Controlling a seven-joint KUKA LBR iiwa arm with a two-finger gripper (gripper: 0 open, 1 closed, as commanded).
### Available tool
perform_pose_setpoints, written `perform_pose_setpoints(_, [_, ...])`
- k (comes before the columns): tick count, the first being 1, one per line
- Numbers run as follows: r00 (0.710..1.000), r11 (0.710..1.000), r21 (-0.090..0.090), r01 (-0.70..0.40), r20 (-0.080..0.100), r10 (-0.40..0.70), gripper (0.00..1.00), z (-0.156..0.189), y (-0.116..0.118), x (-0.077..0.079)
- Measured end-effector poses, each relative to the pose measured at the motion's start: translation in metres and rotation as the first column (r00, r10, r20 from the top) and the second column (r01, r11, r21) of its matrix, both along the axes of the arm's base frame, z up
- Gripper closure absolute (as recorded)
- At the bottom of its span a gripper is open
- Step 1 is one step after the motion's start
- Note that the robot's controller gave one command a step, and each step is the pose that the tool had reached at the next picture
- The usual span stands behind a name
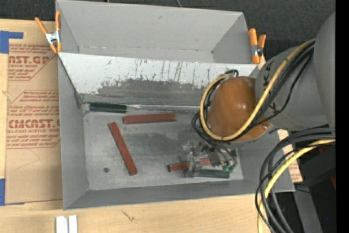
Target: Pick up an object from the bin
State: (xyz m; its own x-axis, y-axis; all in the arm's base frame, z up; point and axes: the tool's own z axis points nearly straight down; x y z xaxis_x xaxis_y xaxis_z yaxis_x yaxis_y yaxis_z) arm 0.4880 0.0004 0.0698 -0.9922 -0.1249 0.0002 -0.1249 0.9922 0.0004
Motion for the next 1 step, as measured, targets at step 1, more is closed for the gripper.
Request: perform_pose_setpoints(1, [1.000, 1.000, 0.001, 0.018, 0.003, -0.018, 1.00, 0.1492, 0.0037, 0.0114])
